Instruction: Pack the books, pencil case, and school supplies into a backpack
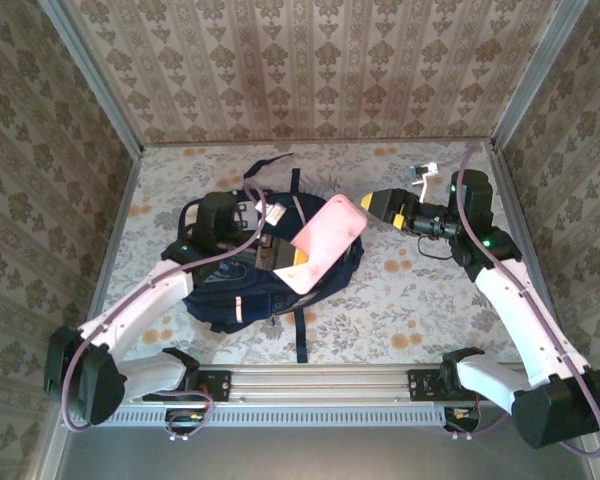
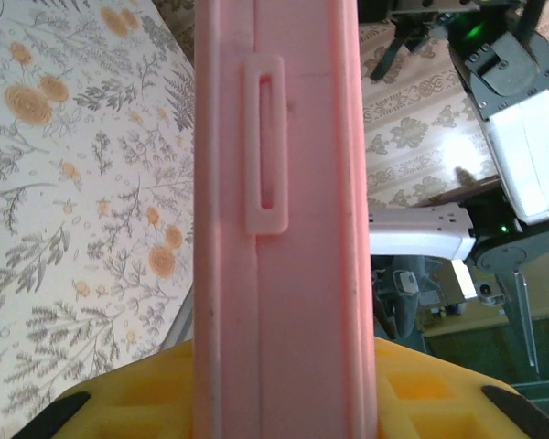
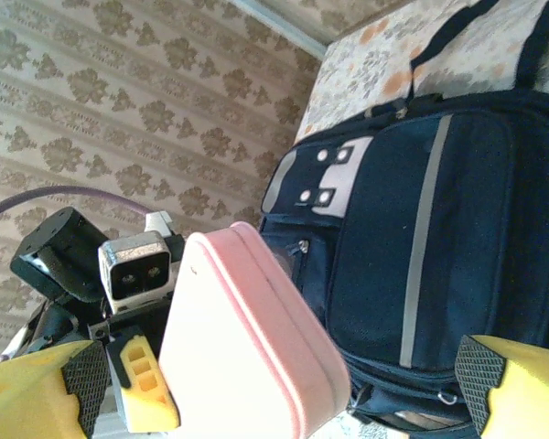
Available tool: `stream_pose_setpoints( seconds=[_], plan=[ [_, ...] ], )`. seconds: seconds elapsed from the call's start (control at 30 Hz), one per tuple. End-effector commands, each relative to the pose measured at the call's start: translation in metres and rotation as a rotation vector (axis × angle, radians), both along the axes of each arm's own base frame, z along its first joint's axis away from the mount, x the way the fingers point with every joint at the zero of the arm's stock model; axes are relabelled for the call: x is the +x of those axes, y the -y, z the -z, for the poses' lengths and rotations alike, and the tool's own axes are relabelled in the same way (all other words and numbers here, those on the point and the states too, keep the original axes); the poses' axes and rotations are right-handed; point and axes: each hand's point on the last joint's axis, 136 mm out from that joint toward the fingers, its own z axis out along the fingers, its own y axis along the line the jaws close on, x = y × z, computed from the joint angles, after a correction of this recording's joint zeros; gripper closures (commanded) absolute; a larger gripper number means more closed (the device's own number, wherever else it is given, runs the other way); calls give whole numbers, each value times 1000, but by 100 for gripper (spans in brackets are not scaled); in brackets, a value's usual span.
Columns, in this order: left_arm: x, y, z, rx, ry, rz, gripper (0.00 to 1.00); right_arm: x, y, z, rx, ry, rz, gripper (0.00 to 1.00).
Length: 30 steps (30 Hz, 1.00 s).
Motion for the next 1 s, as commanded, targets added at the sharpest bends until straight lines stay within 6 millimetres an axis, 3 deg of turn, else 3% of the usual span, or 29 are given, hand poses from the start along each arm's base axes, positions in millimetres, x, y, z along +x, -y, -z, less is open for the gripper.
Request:
stream_pose_setpoints(
  seconds=[0.0, 0.1, 0.23, 0.37, 0.53, 0.63, 0.87, 0.97],
  plan=[
    [-24, -11, -15, -62, 56, 77, 65, -6, -19, -19, 68, 49, -132, 2],
    [-34, -16, -17, -72, 69, 81, 65, -19, -42, -17, 64, 60, -251, 3],
    [-41, -20, -14, -77, 59, 74, 65, -54, -78, -21, 90, 82, -480, 3],
    [-46, -23, -10, -76, 58, 67, 65, -78, -92, -25, 119, 90, -608, 6],
    [-48, -24, -11, -79, 63, 66, 66, -86, -93, -26, 143, 68, -655, 24],
    [-46, -23, -13, -80, 58, 64, 66, -90, -95, -26, 148, 65, -676, 28],
    [-47, -23, -19, -93, 65, 70, 65, -76, -100, -12, 138, 12, -632, 42],
    [-47, -23, -19, -92, 66, 66, 63, -71, -100, -13, 136, 16, -612, 56]
  ],
)
